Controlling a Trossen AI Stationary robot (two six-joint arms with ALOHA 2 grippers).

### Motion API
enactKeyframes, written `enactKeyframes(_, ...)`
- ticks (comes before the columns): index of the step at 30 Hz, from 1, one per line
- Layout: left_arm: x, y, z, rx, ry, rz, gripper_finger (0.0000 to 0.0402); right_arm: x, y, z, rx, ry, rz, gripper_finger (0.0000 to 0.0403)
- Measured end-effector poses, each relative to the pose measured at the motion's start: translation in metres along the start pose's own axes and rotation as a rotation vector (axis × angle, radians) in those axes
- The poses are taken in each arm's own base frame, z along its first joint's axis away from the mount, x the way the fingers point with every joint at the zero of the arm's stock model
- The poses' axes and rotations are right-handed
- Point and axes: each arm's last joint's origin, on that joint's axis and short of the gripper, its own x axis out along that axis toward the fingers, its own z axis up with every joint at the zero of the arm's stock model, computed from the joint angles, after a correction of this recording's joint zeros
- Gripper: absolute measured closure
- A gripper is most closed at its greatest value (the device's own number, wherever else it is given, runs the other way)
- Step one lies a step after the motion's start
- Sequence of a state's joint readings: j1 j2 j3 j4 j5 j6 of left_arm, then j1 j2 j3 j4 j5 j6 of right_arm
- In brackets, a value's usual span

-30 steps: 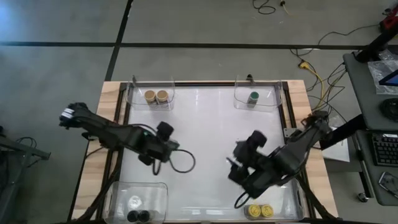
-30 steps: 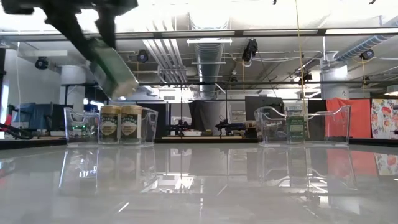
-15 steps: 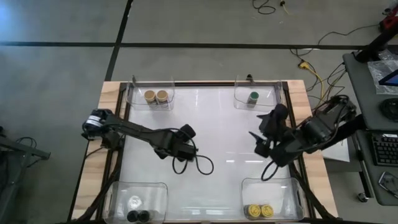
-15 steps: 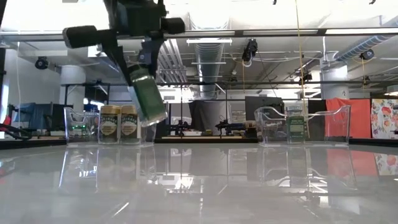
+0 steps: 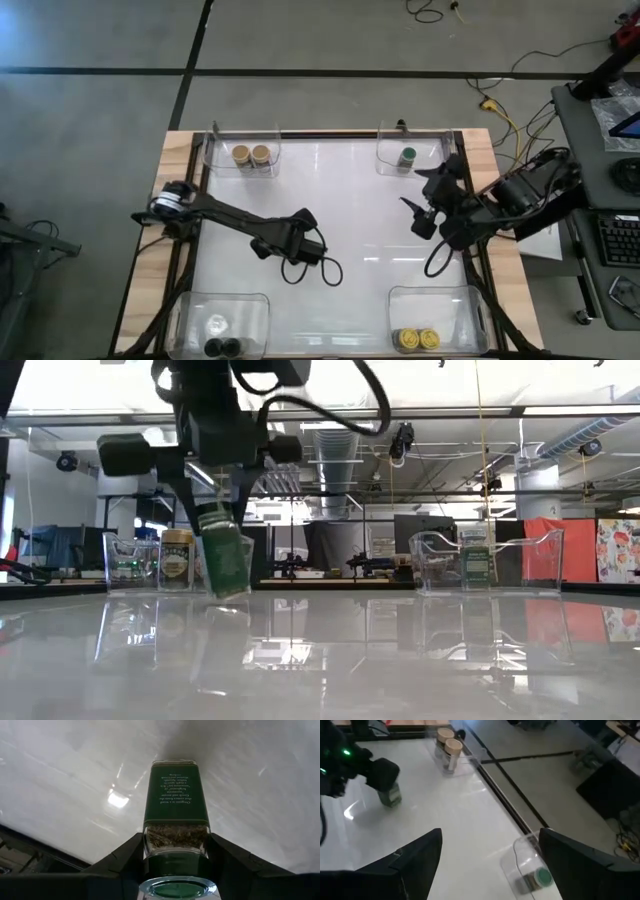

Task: Sort spices by type
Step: Put the green seasoning bottle into the top right transparent bin

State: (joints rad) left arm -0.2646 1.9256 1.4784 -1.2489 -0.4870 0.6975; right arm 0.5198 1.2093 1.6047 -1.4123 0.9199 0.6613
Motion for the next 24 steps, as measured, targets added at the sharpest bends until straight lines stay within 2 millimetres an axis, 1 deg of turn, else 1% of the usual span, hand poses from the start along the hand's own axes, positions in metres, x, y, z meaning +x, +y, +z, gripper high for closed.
enactKeyframes(3,0.003,-0.001,0.002,-0.024,0.010,-0.006,0.0224,0.003,0.006,0.003,-0.001,-0.012,0.010,0.0080)
enactKeyframes(10,0.003,-0.001,0.002,-0.075,-0.008,-0.023,0.0178,0.010,0.017,0.007,0.035,-0.017,0.014,0.0061)
enactKeyframes(14,0.002,-0.001,0.003,-0.090,-0.016,-0.024,0.0161,0.013,0.023,0.006,0.060,-0.005,0.009,0.0050)
enactKeyframes(20,0.001,0.000,0.004,-0.135,-0.026,-0.016,0.0144,0.019,0.032,0.006,0.052,0.011,0.005,0.0044)
enactKeyframes(24,0.001,0.005,0.006,-0.171,-0.043,0.053,0.0139,0.024,0.034,0.006,0.052,0.018,-0.007,0.0044)
